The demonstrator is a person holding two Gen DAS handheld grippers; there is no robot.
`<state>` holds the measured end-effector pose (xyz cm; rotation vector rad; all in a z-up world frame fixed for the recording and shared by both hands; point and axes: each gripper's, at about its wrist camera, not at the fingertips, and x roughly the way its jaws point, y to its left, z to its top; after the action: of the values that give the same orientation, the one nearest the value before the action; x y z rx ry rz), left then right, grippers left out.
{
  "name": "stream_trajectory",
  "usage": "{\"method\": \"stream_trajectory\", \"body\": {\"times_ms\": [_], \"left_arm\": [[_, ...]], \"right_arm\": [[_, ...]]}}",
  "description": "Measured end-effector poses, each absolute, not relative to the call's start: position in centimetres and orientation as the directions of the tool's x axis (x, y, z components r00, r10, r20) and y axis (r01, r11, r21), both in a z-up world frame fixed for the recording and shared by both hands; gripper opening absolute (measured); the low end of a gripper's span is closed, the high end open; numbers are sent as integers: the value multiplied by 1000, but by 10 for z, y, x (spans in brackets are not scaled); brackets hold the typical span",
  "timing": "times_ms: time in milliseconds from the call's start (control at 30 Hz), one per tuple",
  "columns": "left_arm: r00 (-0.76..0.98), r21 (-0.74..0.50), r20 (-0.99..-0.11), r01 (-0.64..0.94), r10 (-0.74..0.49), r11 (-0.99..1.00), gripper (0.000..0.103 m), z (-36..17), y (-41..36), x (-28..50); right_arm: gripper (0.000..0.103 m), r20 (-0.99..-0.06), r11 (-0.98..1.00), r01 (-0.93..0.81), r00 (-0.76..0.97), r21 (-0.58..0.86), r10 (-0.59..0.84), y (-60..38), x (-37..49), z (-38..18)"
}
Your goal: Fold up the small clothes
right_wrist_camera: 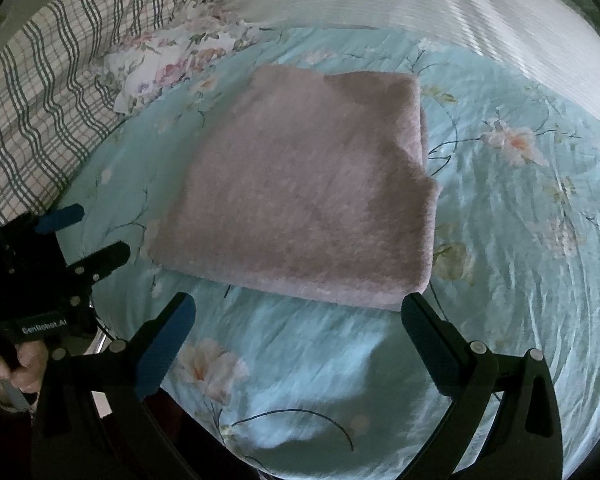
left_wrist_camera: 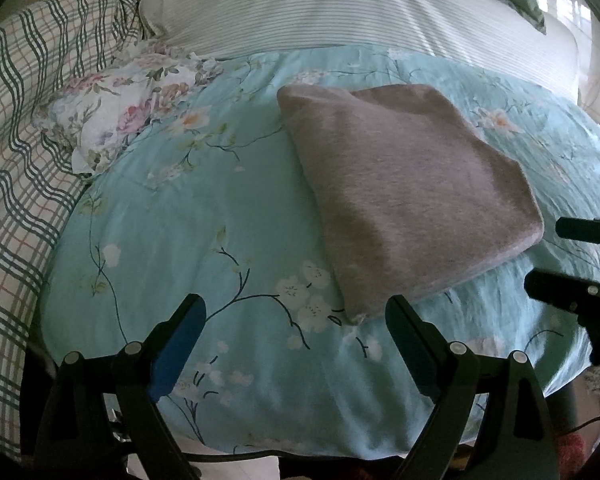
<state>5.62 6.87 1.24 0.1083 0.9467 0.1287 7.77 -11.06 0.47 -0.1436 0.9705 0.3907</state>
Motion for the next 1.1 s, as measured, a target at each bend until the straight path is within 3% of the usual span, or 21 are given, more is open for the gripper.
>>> {"method": "stream_trajectory", "body": {"times_ms": [1100], "left_arm": [[622, 154, -769, -40, 145, 987, 92, 27, 58, 39]], "right_arm": [[103, -814, 919, -389, 510, 71, 279, -114, 65, 15]]}}
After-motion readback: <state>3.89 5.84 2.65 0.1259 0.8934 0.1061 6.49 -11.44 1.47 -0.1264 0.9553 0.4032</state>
